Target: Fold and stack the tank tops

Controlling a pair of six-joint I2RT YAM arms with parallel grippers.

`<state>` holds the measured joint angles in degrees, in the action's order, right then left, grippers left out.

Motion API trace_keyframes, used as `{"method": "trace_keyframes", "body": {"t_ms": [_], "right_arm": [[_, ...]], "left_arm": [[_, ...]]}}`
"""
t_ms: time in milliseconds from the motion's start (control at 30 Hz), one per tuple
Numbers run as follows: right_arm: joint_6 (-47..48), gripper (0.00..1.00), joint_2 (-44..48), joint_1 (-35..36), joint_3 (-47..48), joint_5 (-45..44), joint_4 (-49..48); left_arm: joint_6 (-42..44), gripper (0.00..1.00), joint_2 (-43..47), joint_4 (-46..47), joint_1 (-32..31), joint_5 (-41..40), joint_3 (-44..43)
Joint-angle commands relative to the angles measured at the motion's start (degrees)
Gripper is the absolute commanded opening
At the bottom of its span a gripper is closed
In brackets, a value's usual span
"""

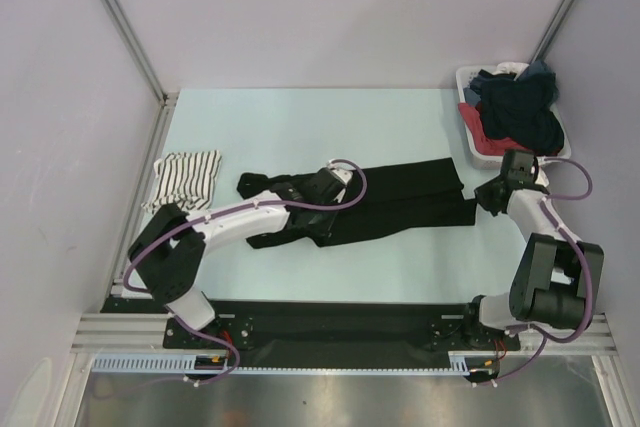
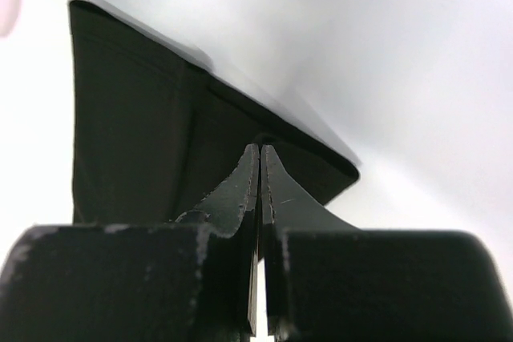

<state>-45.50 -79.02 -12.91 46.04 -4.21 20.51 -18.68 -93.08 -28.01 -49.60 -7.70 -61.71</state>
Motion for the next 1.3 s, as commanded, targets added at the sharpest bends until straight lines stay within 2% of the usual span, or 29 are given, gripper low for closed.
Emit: {"method": "trace_keyframes", "body": {"t_ms": [0, 400, 833, 1100, 1133, 1200, 1233, 1267], "right_arm": [[-1.2, 0.00, -2.4, 1.3, 4.1, -1.0, -2.7], [-2.2, 0.00, -11.1, 4.7, 10.3, -5.1, -3.0], [-1.9, 0.00, -15.7, 7.7, 14.8, -10.6, -2.0], [-0.6, 0.03, -19.1, 9.7, 18.1, -14.0, -2.0], [-0.5, 0.04, -19.0, 10.4, 18.3, -14.8, -1.8], [0.1, 0.21, -18.8, 11.0, 18.4, -16.4, -1.9], [0.2, 0.28, -18.5, 11.5, 18.4, -16.9, -2.1], [0.4, 0.31, -18.3, 11.7, 18.3, -17.4, -2.4]], "left_arm": [[2.1, 0.00, -2.1, -1.3, 1.2, -0.6, -4.1], [2.9, 0.00, -4.7, -2.4, 6.6, -1.8, -7.3], [3.9, 0.00, -9.9, -3.3, 7.9, -3.1, -11.7], [3.5, 0.02, -13.0, -4.8, 8.3, -8.4, -13.3], [3.3, 0.07, -13.1, -4.9, 8.3, -8.6, -13.6], [3.2, 0.17, -12.6, -4.7, 8.3, -9.9, -13.3], [2.9, 0.32, -12.3, -4.4, 8.3, -10.7, -13.0], [2.7, 0.39, -12.0, -4.4, 8.3, -11.4, -12.9]]}}
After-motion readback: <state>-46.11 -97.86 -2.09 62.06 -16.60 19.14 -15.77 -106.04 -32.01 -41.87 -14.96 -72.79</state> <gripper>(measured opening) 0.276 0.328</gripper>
